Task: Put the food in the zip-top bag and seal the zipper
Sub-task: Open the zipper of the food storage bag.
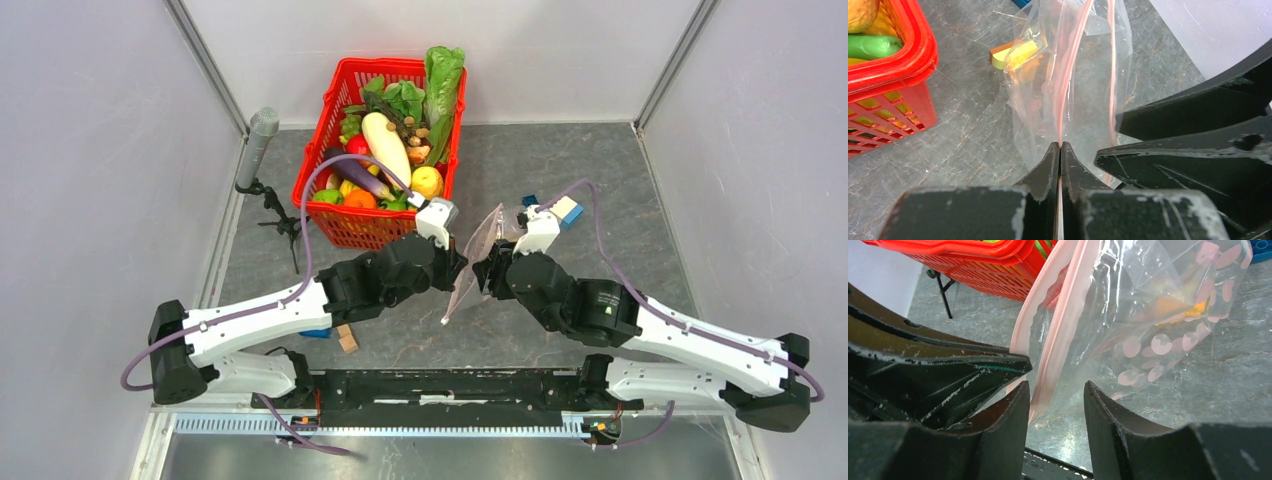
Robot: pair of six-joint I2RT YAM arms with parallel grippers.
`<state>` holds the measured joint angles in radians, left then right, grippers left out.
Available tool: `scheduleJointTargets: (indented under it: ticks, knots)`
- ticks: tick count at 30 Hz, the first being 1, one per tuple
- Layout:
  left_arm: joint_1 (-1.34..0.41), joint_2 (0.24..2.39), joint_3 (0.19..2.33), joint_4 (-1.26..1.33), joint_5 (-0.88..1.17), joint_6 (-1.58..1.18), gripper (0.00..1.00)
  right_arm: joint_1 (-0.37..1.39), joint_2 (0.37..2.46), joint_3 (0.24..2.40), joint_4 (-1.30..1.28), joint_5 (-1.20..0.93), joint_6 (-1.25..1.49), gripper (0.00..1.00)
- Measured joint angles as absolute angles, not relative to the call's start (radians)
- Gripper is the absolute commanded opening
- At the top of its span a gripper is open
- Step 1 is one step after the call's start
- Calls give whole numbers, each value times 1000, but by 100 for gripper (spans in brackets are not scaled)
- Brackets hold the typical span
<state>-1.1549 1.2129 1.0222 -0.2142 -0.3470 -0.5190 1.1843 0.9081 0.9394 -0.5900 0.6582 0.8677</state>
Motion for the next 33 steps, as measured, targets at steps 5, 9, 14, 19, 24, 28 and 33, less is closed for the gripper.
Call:
scheduleJointTargets:
  ticks: [5, 9, 14, 19, 24, 28, 33]
  knots:
    - [-1206, 1224, 1057, -238, -406, -519, 2, 1225, 964, 1021, -678, 712, 875, 43]
    - [-1228, 1241, 1087, -252, -452, -519, 2, 1243, 978, 1067, -742, 747, 878, 39]
    - [-1253, 1264, 1114, -267, -508, -519, 2, 1272, 1041, 1126, -823, 799, 905, 29]
    - [-1270, 1274, 1121, -286, -546, -519, 2, 1310, 1093, 1169, -908, 855, 939, 36]
    - [-1275, 1292, 1132, -307, -577, -519, 2, 1330, 1098, 1187, -944, 877, 953, 51]
    - [-1283, 1296, 1132, -305, -583, -519, 2, 1333, 1064, 1163, -904, 878, 949, 49]
    - [-1316, 1296, 1132, -296, -583, -519, 2, 1333, 1023, 1153, -892, 922, 958, 45]
